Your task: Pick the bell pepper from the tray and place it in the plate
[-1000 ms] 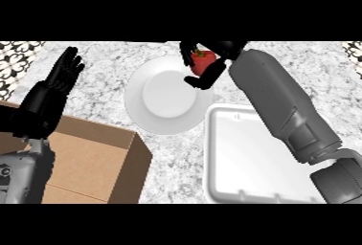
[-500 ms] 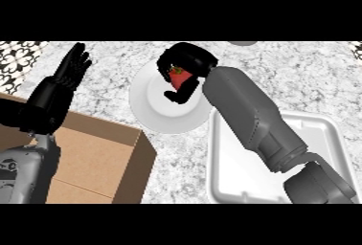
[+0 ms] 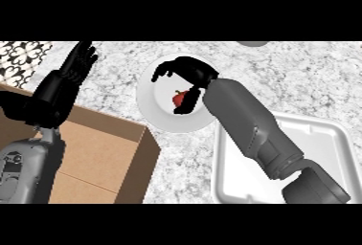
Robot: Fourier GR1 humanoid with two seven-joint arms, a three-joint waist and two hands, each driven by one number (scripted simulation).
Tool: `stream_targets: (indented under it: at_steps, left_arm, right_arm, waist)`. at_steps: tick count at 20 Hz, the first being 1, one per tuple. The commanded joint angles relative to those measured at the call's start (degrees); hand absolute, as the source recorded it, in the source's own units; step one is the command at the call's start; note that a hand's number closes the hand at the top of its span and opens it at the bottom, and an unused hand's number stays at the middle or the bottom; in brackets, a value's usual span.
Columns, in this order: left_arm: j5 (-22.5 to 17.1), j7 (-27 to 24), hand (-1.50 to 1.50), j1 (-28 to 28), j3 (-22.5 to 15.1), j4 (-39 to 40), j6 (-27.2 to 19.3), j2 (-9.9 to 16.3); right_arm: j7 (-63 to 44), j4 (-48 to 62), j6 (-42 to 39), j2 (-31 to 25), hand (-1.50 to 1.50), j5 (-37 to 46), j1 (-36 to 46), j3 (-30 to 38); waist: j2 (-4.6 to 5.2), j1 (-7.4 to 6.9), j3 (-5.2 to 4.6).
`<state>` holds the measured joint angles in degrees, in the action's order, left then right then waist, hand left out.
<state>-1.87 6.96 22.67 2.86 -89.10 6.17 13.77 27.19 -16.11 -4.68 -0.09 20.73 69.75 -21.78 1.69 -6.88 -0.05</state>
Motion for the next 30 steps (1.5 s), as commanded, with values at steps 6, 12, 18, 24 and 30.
stream_targets:
  at_steps: [6, 12, 18, 24, 30]
  left_arm:
    - [-1.19, -1.90, 0.00, -0.85, 0.94, 0.83, 1.74, 0.74]
    - [0.08, -0.82, 0.00, -0.94, 0.80, 1.46, 0.00, 0.03]
    - [0.26, -0.09, 0.00, -2.24, 0.62, -1.65, -0.49, -0.08]
    - [0.39, 0.36, 0.00, -1.40, 0.87, -2.33, -0.50, 0.46]
    - [0.82, -0.45, 0.00, -0.59, -0.24, -0.97, -0.87, -1.02]
  right_arm:
    - [2.00, -3.75, -0.52, 0.09, -1.50, -13.79, -4.03, 3.07]
    - [0.36, -0.64, -7.27, 0.09, -1.50, -22.58, 1.52, 9.23]
    - [2.15, 5.21, -9.92, -4.49, -1.50, -25.00, 3.80, 14.48]
    - [5.40, 8.15, -17.94, -13.32, -1.50, -26.38, 2.79, 16.91]
    - [10.13, 9.19, -21.62, -17.30, -1.50, -24.15, 2.28, 15.61]
  waist:
    - [0.04, -1.07, 0.04]
    - [-0.13, 1.16, 0.04]
    - [0.03, 1.67, 0.09]
    - [0.56, 1.42, 0.16]
    - [0.95, 1.15, 0.18]
